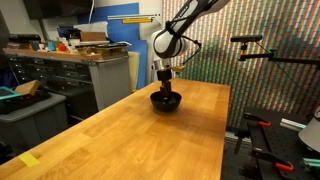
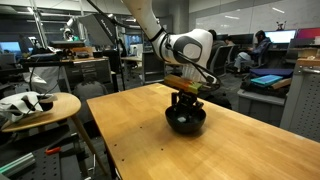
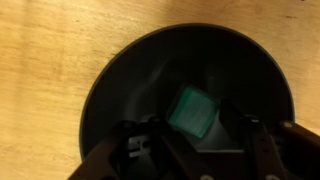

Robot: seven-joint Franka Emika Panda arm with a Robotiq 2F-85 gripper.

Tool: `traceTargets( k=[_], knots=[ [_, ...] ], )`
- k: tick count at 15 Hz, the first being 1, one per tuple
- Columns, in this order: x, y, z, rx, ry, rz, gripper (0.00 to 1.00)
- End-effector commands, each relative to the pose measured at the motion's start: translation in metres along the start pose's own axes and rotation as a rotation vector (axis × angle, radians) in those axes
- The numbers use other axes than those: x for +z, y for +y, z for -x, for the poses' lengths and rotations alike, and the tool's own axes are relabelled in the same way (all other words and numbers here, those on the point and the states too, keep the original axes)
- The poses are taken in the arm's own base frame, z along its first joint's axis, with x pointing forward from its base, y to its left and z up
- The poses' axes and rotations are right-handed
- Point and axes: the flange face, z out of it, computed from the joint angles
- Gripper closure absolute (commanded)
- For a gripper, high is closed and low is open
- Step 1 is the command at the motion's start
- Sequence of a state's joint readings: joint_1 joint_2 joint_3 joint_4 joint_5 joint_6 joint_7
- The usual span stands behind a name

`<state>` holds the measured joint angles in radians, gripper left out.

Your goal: Put the block in the bowl

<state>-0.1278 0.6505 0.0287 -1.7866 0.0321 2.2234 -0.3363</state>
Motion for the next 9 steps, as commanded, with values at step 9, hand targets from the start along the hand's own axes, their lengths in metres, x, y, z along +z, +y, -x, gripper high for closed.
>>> traceTargets(
  k=[9],
  knots=[
    [-0.104,-0.009,0.007,0.010,0.095,0.002,0.00]
  ],
)
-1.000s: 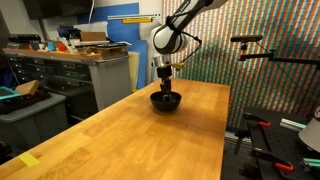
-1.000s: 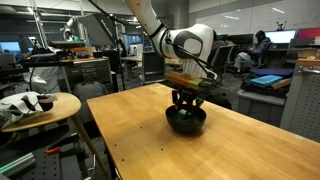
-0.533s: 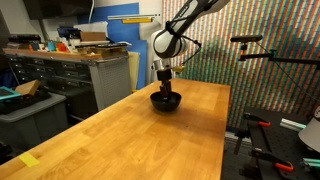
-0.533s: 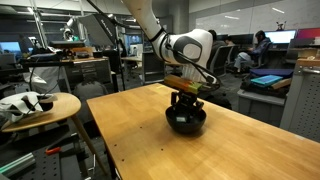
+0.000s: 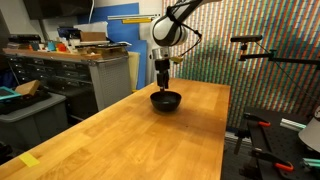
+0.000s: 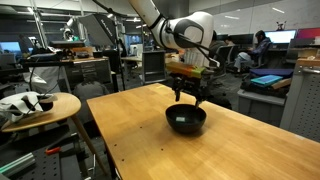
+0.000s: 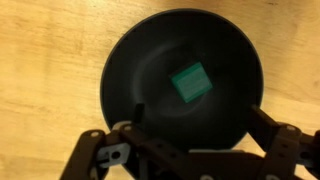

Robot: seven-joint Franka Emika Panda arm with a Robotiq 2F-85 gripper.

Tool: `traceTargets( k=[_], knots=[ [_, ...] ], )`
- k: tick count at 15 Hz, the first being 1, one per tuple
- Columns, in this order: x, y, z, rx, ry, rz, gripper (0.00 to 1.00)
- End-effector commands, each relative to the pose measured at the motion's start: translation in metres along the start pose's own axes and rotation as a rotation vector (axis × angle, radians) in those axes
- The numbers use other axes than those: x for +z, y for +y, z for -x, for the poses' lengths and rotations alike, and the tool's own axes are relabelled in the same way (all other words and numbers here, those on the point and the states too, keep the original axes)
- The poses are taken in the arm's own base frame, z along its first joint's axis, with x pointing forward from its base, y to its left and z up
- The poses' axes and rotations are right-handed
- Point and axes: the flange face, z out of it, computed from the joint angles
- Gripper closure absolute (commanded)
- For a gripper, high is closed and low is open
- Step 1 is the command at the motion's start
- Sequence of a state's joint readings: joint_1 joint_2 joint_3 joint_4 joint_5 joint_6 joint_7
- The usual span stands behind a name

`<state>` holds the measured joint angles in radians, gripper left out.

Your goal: Put the block in the bowl

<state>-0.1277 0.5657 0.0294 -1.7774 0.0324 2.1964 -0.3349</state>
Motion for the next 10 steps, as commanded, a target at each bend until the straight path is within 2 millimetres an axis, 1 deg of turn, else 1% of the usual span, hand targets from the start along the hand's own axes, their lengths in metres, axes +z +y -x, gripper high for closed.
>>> traceTargets(
  k=[1,4,7,8,10],
  knots=[
    [-0.062,-0.004,0.005,0.018,0.046,0.000,0.00],
    [-0.098,0.000,0.007,0.058,0.088,0.014,0.00],
    [-0.124,0.009,0.010,0.125,0.129,0.016,0.00],
    [-0.105,0.004,0.006,0.079,0.116,0.038,0.00],
    [-0.114,0.009,0.008,0.101,0.130,0.037,0.00]
  ],
)
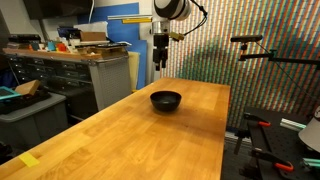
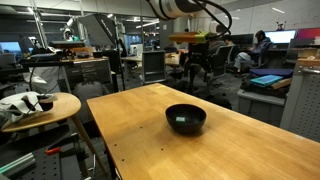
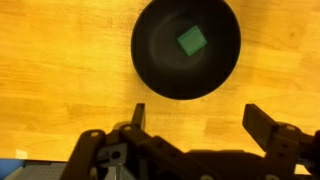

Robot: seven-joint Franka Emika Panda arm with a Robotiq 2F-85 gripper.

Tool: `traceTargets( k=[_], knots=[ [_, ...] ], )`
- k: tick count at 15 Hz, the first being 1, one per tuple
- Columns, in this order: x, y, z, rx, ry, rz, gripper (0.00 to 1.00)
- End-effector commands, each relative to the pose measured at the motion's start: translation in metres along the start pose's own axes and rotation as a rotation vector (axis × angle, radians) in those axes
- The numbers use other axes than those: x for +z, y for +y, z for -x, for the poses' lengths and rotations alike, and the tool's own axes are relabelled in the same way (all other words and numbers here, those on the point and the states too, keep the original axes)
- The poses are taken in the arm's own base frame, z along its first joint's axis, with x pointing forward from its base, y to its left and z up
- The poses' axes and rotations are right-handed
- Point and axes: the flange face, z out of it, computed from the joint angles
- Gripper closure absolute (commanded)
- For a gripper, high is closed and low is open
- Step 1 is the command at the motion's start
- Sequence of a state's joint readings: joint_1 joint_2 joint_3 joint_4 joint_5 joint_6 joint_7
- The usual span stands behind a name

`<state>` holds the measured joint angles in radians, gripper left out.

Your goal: Put the block in the bowl

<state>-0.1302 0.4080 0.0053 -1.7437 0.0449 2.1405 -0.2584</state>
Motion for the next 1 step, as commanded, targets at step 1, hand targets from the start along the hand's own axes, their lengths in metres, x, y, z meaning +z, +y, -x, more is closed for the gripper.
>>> traceTargets(
  k=[1],
  knots=[
    [-0.0012,0.0009,-0.0001,0.003,0.000,0.000,0.00]
  ],
)
